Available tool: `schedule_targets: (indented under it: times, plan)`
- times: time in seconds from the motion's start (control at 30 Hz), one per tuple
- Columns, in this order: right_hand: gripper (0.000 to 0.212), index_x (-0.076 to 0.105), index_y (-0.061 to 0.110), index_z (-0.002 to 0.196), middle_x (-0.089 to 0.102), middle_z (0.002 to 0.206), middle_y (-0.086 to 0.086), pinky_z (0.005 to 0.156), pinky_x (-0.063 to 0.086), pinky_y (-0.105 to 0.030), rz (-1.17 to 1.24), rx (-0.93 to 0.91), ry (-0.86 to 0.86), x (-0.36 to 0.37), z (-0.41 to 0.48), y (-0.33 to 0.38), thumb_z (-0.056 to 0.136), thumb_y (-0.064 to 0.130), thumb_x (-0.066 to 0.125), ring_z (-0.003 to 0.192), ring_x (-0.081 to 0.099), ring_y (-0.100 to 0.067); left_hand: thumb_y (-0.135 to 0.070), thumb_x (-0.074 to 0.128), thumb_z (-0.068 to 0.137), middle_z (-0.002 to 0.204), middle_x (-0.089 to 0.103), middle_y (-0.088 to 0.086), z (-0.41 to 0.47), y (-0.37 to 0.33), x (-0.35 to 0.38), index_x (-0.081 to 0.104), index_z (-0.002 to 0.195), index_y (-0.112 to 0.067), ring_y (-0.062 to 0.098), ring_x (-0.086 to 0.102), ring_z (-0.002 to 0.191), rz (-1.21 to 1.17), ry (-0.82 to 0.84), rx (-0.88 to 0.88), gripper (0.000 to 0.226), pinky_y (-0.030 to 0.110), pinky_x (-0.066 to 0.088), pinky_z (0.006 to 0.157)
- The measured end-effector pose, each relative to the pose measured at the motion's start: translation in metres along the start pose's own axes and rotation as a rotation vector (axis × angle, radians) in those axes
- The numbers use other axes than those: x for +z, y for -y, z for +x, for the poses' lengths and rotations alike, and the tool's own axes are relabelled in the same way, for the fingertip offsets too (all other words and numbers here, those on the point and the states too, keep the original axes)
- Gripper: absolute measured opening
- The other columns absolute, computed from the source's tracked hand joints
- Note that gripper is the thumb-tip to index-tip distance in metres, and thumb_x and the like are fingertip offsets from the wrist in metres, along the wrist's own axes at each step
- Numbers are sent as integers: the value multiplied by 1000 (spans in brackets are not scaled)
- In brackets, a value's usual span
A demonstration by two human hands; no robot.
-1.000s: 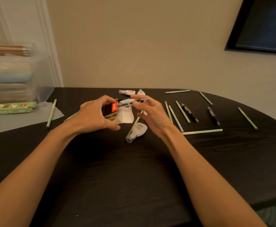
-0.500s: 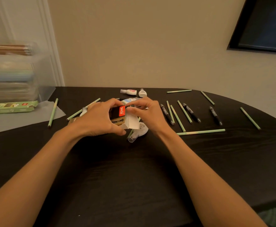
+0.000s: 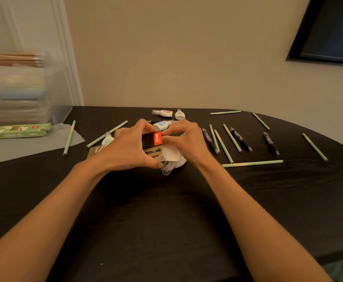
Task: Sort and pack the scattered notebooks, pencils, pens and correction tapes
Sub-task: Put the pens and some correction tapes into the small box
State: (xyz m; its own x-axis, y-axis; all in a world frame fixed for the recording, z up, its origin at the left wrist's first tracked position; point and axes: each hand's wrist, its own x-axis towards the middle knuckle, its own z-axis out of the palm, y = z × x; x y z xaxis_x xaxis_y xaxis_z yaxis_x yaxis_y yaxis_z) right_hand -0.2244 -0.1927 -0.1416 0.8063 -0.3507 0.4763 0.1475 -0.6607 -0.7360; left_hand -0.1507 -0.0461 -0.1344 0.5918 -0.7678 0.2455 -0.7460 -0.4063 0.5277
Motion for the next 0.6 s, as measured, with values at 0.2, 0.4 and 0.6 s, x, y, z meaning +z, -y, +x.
schedule_targets:
  times: [0.2, 0.4, 0.6]
  plan:
    - [5, 71, 20, 75, 61, 77, 15, 66, 46, -14, 128, 129, 3, -2, 1, 3, 77, 15, 73, 78, 56, -2, -40, 85, 55, 118, 50, -7, 0, -5, 1, 33, 108, -35, 19, 42, 117, -17, -38, 18, 75, 39, 35, 102]
    - [7, 71, 13, 75, 65, 74, 5, 74, 50, -27, 176, 260, 29, 2, 0, 4, 81, 14, 69, 83, 61, -12, -43, 85, 52, 119, 51, -6, 1, -6, 7, 34, 110, -33, 16, 44, 116, 43, -53, 36, 78, 36, 35, 103]
    - [18, 67, 18, 64, 62, 65, 9, 61, 43, -18, 170, 351, -5, 6, 2, -1, 81, 14, 69, 69, 56, -2, -46, 83, 54, 116, 49, -8, 4, -6, 15, 37, 117, -27, 5, 39, 103, 116, -89, 48, 81, 30, 29, 100]
